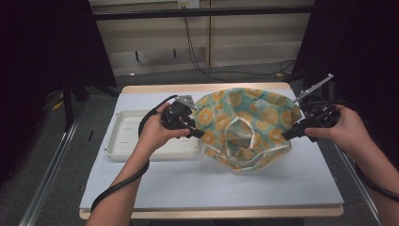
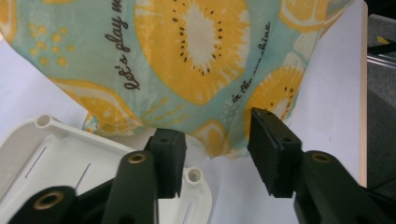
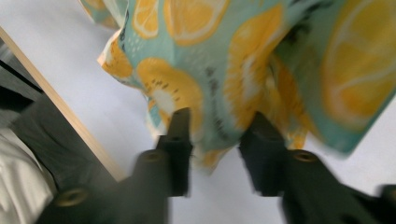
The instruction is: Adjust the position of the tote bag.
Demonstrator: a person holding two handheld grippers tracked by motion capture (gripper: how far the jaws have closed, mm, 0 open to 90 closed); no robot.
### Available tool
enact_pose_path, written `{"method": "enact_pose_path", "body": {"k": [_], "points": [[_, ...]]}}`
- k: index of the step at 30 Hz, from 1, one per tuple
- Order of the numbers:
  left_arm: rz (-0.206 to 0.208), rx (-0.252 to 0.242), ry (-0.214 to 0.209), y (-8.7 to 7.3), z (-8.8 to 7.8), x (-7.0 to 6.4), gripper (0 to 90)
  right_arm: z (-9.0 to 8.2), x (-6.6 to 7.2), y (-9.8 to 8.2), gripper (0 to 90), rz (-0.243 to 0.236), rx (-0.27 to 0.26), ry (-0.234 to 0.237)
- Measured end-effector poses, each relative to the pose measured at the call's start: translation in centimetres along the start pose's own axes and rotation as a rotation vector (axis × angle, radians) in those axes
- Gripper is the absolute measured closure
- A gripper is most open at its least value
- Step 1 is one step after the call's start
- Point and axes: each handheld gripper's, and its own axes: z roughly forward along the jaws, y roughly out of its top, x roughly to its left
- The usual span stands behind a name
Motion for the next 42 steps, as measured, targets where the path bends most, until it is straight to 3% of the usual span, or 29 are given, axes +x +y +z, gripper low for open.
{"method": "enact_pose_path", "body": {"k": [8,13,25,35,37,38,42], "points": [[-0.032,-0.016,-0.02,0.3,0.1,0.1,80.7,0.0,-0.1,0.9,88.8,0.002,-0.013,0.012],[-0.046,-0.002,-0.024,0.6,-0.4,0.3,89.3,-1.1,-0.1,1.5,90.0,0.003,-0.022,0.013],[-0.068,-0.076,-0.009,2.4,-2.7,1.0,90.0,-5.3,-1.0,3.0,90.0,0.05,-0.125,-0.002],[-0.081,-0.109,0.02,3.9,-4.1,2.1,90.0,-6.8,-2.0,5.0,90.0,0.07,-0.172,-0.039],[-0.106,-0.121,0.021,4.0,-4.3,2.2,90.0,-7.0,-2.4,5.4,90.0,0.076,-0.177,-0.049],[-0.09,-0.125,0.026,4.1,-4.5,2.5,90.0,-7.0,-2.6,5.5,90.0,0.078,-0.181,-0.056],[-0.09,-0.124,0.035,4.6,-5.0,2.7,90.0,-7.3,-3.2,6.2,90.0,0.105,-0.187,-0.057]]}}
